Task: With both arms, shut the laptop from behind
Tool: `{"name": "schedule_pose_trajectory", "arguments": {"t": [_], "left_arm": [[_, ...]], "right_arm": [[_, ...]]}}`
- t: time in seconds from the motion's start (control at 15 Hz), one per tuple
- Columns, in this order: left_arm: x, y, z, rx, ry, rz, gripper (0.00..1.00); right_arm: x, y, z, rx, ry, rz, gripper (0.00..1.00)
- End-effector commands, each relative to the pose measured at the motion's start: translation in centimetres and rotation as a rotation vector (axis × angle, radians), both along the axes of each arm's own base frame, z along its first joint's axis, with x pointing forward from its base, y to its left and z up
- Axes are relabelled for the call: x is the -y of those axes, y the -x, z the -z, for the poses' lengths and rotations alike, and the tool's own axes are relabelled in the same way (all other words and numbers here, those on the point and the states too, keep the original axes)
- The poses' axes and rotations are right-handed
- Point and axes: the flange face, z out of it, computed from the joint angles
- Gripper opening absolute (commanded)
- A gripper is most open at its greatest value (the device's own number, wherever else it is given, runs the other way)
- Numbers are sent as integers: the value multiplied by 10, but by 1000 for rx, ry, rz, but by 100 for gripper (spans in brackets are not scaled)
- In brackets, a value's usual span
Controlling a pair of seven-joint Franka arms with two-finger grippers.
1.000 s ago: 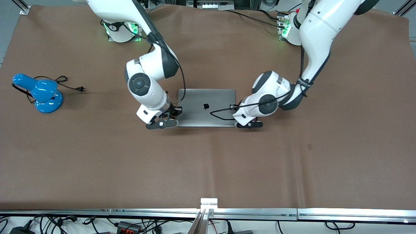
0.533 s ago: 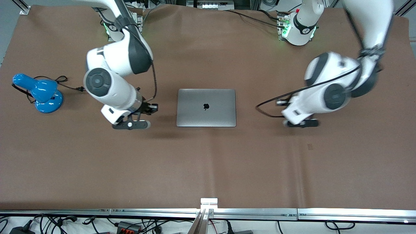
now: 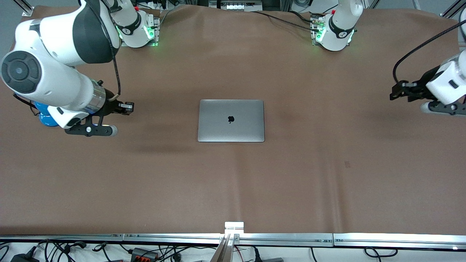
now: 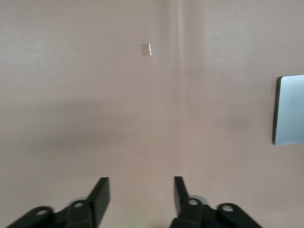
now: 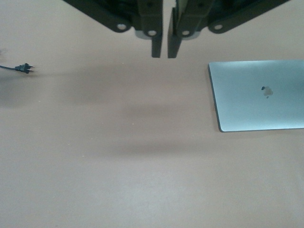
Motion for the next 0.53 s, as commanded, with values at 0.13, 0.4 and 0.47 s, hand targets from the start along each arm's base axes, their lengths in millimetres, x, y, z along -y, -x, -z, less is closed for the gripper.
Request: {"name": "schedule_pose_trajectory", "arguments": {"t": [0.13,0.4,0.47], "left_arm": [[24,31,-4,5,-74,-71,100],[25,18,-24,14,-112,-75,100],[27,18,-27,16,-112,-72,100]], "right_arm": [[30,-13,-29,63,19,35,100],[86,-31,-44,152,-7,92,100],[101,-35,-47,173,-38,81,100]]}}
